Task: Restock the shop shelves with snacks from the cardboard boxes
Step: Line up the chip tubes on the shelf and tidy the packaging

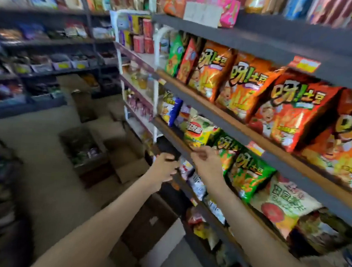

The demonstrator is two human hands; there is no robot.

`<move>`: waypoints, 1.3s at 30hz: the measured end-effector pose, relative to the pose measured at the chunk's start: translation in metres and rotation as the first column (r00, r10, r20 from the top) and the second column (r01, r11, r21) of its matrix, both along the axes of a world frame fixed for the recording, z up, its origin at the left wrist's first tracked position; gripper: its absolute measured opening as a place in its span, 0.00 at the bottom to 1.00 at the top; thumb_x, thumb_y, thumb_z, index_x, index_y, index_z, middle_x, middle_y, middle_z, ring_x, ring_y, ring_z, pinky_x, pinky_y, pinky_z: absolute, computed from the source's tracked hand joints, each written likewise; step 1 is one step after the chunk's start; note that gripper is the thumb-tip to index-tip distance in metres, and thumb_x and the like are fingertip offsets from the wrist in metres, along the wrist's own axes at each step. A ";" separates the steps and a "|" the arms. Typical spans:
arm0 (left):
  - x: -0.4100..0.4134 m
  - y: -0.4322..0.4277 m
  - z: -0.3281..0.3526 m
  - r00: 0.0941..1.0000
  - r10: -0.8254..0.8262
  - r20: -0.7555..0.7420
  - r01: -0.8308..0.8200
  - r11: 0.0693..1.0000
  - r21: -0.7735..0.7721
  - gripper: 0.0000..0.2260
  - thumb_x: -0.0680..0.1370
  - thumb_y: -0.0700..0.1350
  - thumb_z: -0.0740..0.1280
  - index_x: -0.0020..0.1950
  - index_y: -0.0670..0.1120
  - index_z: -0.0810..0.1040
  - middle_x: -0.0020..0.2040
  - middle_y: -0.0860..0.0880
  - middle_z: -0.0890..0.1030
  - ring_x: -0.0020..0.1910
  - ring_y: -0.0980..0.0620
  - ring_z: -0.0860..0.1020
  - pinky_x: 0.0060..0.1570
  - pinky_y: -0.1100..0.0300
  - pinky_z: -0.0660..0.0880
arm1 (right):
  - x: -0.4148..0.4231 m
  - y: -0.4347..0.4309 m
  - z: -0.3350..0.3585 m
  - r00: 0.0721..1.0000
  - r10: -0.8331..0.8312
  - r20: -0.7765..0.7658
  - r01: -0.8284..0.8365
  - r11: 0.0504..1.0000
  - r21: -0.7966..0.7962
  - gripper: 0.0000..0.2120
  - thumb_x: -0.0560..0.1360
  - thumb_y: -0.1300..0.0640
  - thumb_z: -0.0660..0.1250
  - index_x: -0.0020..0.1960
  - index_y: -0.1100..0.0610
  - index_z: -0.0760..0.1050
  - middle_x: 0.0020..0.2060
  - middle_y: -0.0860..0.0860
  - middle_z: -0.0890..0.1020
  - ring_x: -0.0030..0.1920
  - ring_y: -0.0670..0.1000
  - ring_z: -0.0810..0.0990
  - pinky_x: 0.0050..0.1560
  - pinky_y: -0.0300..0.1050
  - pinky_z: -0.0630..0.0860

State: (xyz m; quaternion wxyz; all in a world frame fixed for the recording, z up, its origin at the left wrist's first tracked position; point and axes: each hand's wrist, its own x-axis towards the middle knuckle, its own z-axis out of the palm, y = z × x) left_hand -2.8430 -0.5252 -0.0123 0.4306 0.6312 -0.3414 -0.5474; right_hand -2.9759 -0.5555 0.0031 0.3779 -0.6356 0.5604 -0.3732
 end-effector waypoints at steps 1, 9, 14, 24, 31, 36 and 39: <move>0.021 0.006 -0.015 0.999 0.029 -0.012 -0.029 0.999 0.026 0.07 0.81 0.38 0.62 0.46 0.50 0.68 0.43 0.49 0.75 0.38 0.53 0.73 0.37 0.63 0.73 | 0.021 0.000 -0.015 1.000 0.028 0.003 -0.028 0.998 0.048 0.07 0.77 0.60 0.66 0.55 0.60 0.76 0.45 0.51 0.78 0.51 0.52 0.78 0.47 0.37 0.69; 0.226 0.028 -0.081 0.944 0.329 0.039 -0.328 0.909 0.257 0.13 0.79 0.38 0.65 0.62 0.41 0.69 0.47 0.43 0.76 0.39 0.49 0.75 0.32 0.61 0.73 | 0.214 -0.024 -0.076 0.972 0.236 -0.014 -0.224 0.939 0.263 0.04 0.78 0.57 0.66 0.52 0.53 0.73 0.44 0.48 0.77 0.46 0.51 0.77 0.46 0.44 0.72; 0.357 0.030 -0.095 0.916 0.387 0.109 -0.402 0.879 0.257 0.16 0.79 0.38 0.66 0.65 0.39 0.68 0.41 0.46 0.74 0.38 0.50 0.73 0.38 0.60 0.71 | 0.347 -0.052 -0.104 0.960 0.281 -0.019 -0.260 0.910 0.322 0.08 0.78 0.58 0.67 0.56 0.57 0.75 0.46 0.50 0.77 0.50 0.50 0.76 0.49 0.42 0.69; 0.524 -0.034 -0.137 0.861 0.475 0.182 -0.508 0.814 0.281 0.21 0.77 0.40 0.68 0.68 0.42 0.68 0.58 0.42 0.76 0.53 0.46 0.77 0.49 0.54 0.74 | 0.485 -0.134 -0.143 0.967 0.243 -0.078 -0.184 0.877 0.444 0.11 0.79 0.57 0.65 0.61 0.55 0.71 0.49 0.50 0.76 0.49 0.49 0.74 0.49 0.42 0.69; 0.621 -0.120 -0.188 0.847 0.518 0.119 -0.525 0.781 0.339 0.18 0.77 0.37 0.67 0.65 0.42 0.67 0.61 0.39 0.75 0.56 0.44 0.76 0.52 0.52 0.75 | 0.574 -0.240 -0.200 0.962 0.249 -0.111 -0.162 0.850 0.502 0.18 0.79 0.57 0.66 0.67 0.57 0.68 0.55 0.53 0.76 0.50 0.49 0.75 0.43 0.40 0.70; 0.696 -0.192 -0.235 0.852 0.509 0.127 -0.513 0.758 0.403 0.24 0.77 0.38 0.68 0.71 0.41 0.65 0.65 0.37 0.73 0.63 0.39 0.74 0.60 0.48 0.73 | 0.654 -0.313 -0.246 0.946 0.305 -0.111 -0.174 0.764 0.622 0.20 0.78 0.57 0.66 0.68 0.56 0.67 0.57 0.52 0.76 0.57 0.53 0.75 0.55 0.47 0.74; 0.730 -0.236 -0.278 0.855 0.500 0.134 -0.504 0.745 0.438 0.22 0.77 0.36 0.67 0.70 0.41 0.65 0.65 0.36 0.73 0.63 0.38 0.74 0.59 0.49 0.74 | 0.694 -0.353 -0.287 0.935 0.336 -0.115 -0.175 0.719 0.672 0.24 0.77 0.56 0.68 0.70 0.56 0.66 0.50 0.46 0.74 0.54 0.50 0.75 0.58 0.49 0.76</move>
